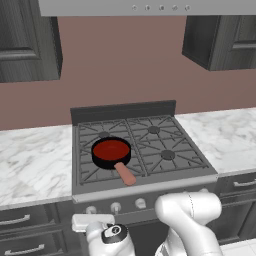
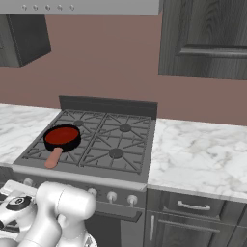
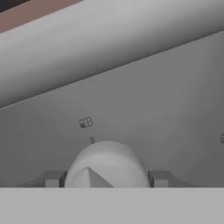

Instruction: Wait until the marinara sauce is simmered to a deep red color and then turn off the stove.

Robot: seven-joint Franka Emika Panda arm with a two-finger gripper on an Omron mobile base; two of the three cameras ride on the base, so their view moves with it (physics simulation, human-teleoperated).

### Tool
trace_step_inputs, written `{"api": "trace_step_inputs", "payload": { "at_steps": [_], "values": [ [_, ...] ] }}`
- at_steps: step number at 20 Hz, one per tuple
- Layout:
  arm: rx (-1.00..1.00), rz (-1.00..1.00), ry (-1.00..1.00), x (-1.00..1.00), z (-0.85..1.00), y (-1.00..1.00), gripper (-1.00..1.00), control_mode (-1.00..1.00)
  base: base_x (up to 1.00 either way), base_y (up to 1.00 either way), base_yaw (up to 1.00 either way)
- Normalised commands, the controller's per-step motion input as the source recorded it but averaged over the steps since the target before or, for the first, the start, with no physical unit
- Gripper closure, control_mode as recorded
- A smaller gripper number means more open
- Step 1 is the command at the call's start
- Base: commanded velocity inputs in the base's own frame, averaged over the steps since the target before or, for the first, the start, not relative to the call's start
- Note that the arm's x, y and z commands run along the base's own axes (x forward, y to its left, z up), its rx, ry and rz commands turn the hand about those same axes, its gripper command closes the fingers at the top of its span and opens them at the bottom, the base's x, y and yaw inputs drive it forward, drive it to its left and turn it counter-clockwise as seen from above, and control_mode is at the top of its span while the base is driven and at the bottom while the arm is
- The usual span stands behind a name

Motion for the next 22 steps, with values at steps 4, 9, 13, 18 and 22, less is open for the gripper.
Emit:
{"api": "trace_step_inputs", "payload": {
  "at_steps": [4,9,13,18,22],
  "values": [
    [0.14,-0.03,0.0,0.0,0.0,-0.08,1.0,-1.0,0.0,0.0,0.0],
    [0.14,-0.04,0.04,0.0,0.0,-0.07,1.0,-1.0,0.0,0.0,0.0],
    [0.14,-0.04,0.07,0.0,0.02,-0.09,1.0,-1.0,0.0,0.0,0.0],
    [0.15,-0.04,0.09,0.0,0.01,-0.1,1.0,-1.0,0.0,0.0,0.0],
    [0.15,-0.06,0.1,0.0,0.01,-0.1,1.0,-1.0,0.0,0.0,0.0]
  ]
}}
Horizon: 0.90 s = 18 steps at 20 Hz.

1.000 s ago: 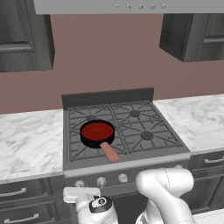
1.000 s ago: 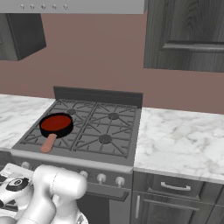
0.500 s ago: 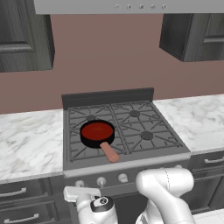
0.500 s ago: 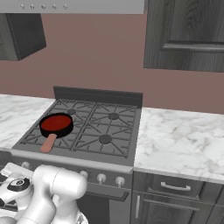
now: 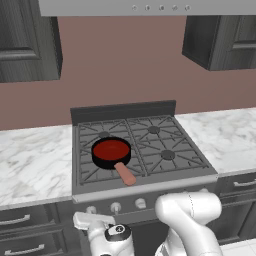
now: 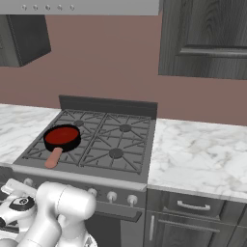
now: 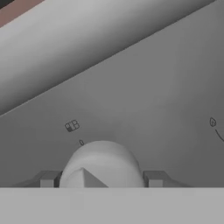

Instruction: Wait until the marinara sauce is simmered to a deep red color and then turn off the stove.

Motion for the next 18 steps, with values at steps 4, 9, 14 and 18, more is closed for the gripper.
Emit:
{"api": "trace_step_inputs", "payload": {
  "at_steps": [4,9,14,18],
  "values": [
    [0.16,-0.07,0.1,0.0,0.03,-0.14,1.0,-1.0,0.0,0.0,0.0],
    [0.19,-0.06,0.11,0.0,0.04,-0.21,1.0,-1.0,0.0,0.0,0.0],
    [0.18,-0.06,0.12,0.0,0.03,-0.15,1.0,-1.0,0.0,0.0,0.0],
    [0.19,-0.05,0.11,0.0,0.09,-0.17,1.0,-1.0,0.0,0.0,0.0]
  ]
}}
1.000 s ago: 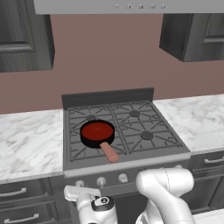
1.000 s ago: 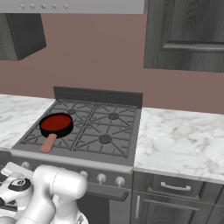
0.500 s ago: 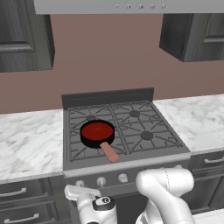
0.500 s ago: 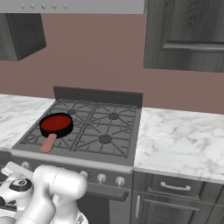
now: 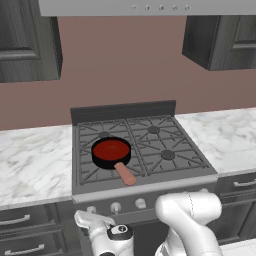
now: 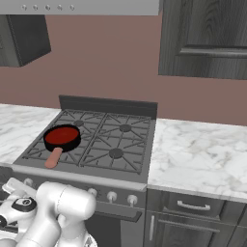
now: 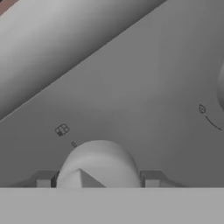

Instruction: Wait until the marinara sauce is simmered to a deep red color and then turn off the stove.

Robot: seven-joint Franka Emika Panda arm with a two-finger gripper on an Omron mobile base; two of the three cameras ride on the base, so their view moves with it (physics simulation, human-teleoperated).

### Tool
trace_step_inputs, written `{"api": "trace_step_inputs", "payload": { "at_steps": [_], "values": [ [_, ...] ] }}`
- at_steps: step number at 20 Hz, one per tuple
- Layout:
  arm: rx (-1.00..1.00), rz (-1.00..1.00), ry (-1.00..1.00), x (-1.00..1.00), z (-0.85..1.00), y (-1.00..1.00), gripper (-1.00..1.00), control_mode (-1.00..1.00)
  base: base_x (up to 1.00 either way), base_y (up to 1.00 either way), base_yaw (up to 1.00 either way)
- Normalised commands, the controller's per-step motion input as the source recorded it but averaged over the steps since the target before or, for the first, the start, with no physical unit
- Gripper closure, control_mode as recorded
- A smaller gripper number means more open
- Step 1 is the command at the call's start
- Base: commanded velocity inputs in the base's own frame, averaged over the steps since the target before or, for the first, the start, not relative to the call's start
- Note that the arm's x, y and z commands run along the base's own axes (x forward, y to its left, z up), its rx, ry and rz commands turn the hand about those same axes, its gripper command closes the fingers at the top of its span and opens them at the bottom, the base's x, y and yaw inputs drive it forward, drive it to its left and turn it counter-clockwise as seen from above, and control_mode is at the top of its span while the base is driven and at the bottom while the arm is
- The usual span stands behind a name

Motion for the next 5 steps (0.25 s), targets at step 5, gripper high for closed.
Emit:
{"api": "trace_step_inputs", "payload": {
  "at_steps": [5],
  "values": [
    [0.19,-0.05,0.13,0.0,0.1,-0.18,1.0,-1.0,0.0,0.0,0.0]
  ]
}}
